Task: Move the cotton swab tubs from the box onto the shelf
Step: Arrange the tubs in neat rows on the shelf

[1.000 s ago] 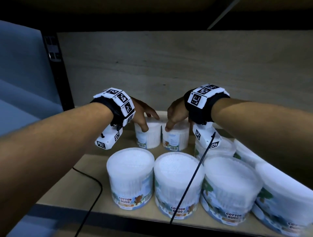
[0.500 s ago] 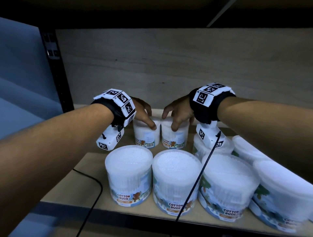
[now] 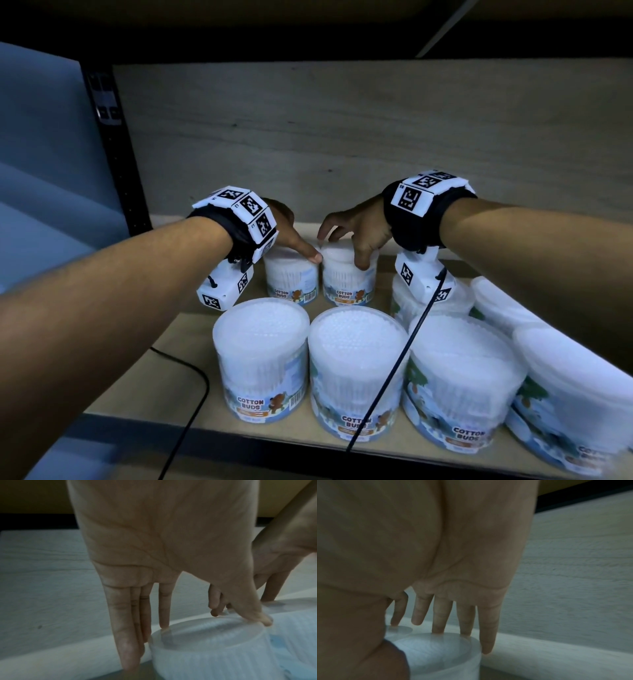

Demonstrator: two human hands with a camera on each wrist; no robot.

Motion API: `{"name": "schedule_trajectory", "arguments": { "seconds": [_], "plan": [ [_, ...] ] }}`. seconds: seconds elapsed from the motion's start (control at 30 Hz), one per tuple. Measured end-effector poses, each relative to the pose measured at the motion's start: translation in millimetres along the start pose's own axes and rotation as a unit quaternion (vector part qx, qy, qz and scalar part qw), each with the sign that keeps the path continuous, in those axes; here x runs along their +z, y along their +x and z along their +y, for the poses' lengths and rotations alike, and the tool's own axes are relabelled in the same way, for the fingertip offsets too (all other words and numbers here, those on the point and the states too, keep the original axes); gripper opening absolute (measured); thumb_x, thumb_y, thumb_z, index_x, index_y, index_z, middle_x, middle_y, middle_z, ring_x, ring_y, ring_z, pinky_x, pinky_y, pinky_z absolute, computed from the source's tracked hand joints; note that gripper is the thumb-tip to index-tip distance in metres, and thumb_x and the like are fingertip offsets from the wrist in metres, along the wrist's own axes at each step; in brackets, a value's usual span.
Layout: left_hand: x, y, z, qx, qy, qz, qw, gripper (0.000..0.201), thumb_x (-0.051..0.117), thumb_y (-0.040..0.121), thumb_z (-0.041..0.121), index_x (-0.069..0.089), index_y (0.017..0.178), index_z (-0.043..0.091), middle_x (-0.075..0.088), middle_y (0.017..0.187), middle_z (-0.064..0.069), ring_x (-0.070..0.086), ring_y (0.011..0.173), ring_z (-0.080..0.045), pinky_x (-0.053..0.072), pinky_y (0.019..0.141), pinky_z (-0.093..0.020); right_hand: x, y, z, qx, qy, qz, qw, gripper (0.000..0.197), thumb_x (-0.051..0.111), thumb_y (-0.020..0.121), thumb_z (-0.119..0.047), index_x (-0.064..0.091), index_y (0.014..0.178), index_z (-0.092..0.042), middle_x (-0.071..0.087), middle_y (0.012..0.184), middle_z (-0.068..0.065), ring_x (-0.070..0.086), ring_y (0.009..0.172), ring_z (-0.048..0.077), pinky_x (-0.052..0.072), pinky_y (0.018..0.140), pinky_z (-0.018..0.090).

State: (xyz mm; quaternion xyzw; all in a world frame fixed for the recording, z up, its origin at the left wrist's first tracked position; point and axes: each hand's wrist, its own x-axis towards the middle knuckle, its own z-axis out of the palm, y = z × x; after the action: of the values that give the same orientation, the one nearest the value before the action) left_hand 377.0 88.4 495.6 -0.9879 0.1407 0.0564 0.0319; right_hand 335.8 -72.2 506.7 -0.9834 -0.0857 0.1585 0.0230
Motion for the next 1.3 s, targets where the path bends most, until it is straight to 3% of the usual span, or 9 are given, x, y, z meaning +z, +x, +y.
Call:
{"name": "schedule_trajectory", "arguments": {
  "seconds": [0.13, 0.23, 0.3, 0.53, 0.7, 0.83, 1.0, 1.13, 1.3],
  "plan": [
    [2, 2, -3, -0.008, -0.026, 0.002, 1.000, 0.086, 0.063, 0.055, 0.088, 0.066, 0.090, 0.010, 0.064, 0.077, -0.003, 0.061, 0.074, -0.019, 0.046, 0.069, -0.029, 2, 4, 2, 0.004, 0.030, -0.008, 1.000, 0.095, 0.076, 0.073, -0.002, 0.027, 0.146, -0.039, 0.040, 0.154, -0.004, 0.041, 0.134, 0.024, 0.051, 0.099, 0.046],
    [4, 3, -7, 0.020, -0.060, -0.012, 0.998, 0.084, 0.069, 0.068, 0.073, 0.055, 0.129, 0.016, 0.060, 0.124, -0.003, 0.057, 0.115, -0.021, 0.050, 0.090, -0.030, 4, 5, 1, 0.018, 0.059, 0.008, 0.998, 0.084, 0.078, 0.078, -0.019, 0.033, 0.145, -0.042, 0.038, 0.152, -0.002, 0.041, 0.135, 0.026, 0.053, 0.097, 0.045],
    [5, 1, -9, 0.042, -0.080, -0.027, 0.996, 0.084, 0.073, 0.071, 0.065, 0.045, 0.141, 0.028, 0.048, 0.142, 0.002, 0.047, 0.129, -0.020, 0.048, 0.095, -0.030, 4, 4, 0, 0.033, 0.063, 0.029, 0.997, 0.069, 0.078, 0.080, -0.031, 0.044, 0.140, -0.039, 0.042, 0.143, 0.000, 0.045, 0.130, 0.028, 0.054, 0.096, 0.044],
    [3, -7, -11, 0.067, 0.006, -0.015, 0.998, 0.082, 0.061, 0.073, 0.076, 0.044, 0.143, 0.036, 0.043, 0.149, 0.008, 0.039, 0.137, -0.018, 0.033, 0.111, -0.032, 4, -4, -7, 0.044, 0.076, 0.031, 0.996, 0.058, 0.078, 0.081, -0.028, 0.054, 0.134, -0.032, 0.049, 0.127, 0.001, 0.054, 0.119, 0.029, 0.054, 0.095, 0.045],
    [2, -16, -11, 0.081, 0.007, -0.015, 0.997, 0.076, 0.062, 0.077, 0.071, 0.048, 0.140, 0.030, 0.049, 0.142, 0.007, 0.045, 0.129, -0.016, 0.039, 0.100, -0.026, 5, -17, -13, 0.038, 0.067, 0.034, 0.996, 0.057, 0.077, 0.083, -0.026, 0.054, 0.135, -0.030, 0.049, 0.122, -0.001, 0.053, 0.119, 0.026, 0.054, 0.095, 0.040],
    [4, -22, -11, 0.091, 0.004, -0.012, 0.996, 0.072, 0.064, 0.075, 0.071, 0.054, 0.135, 0.033, 0.055, 0.135, 0.009, 0.049, 0.120, -0.013, 0.039, 0.101, -0.027, 8, -28, -17, 0.032, 0.059, 0.039, 0.997, 0.055, 0.076, 0.084, -0.026, 0.055, 0.134, -0.029, 0.052, 0.121, -0.001, 0.055, 0.115, 0.024, 0.054, 0.095, 0.038],
    [5, -29, -14, 0.092, -0.006, -0.021, 0.996, 0.072, 0.067, 0.068, 0.075, 0.056, 0.130, 0.039, 0.057, 0.128, 0.013, 0.049, 0.121, -0.011, 0.036, 0.106, -0.030, 10, -43, -22, 0.022, 0.035, 0.040, 0.998, 0.053, 0.075, 0.085, -0.029, 0.055, 0.134, -0.028, 0.050, 0.120, -0.003, 0.053, 0.106, 0.018, 0.052, 0.085, 0.028],
    [4, -38, -13, 0.092, -0.010, -0.027, 0.995, 0.070, 0.068, 0.068, 0.074, 0.056, 0.129, 0.041, 0.057, 0.127, 0.015, 0.049, 0.120, -0.011, 0.036, 0.104, -0.028, 12, -52, -25, 0.017, 0.027, 0.039, 0.999, 0.053, 0.076, 0.084, -0.030, 0.056, 0.133, -0.030, 0.051, 0.117, -0.004, 0.054, 0.100, 0.018, 0.053, 0.081, 0.027],
    [1, -49, -10, 0.090, 0.001, -0.030, 0.995, 0.066, 0.069, 0.069, 0.072, 0.058, 0.126, 0.041, 0.059, 0.126, 0.015, 0.051, 0.116, -0.010, 0.038, 0.098, -0.026, 14, -61, -28, 0.009, 0.001, 0.043, 0.999, 0.053, 0.073, 0.086, -0.032, 0.053, 0.135, -0.030, 0.050, 0.103, -0.008, 0.052, 0.077, 0.007, 0.047, 0.060, 0.018]
  ]
}}
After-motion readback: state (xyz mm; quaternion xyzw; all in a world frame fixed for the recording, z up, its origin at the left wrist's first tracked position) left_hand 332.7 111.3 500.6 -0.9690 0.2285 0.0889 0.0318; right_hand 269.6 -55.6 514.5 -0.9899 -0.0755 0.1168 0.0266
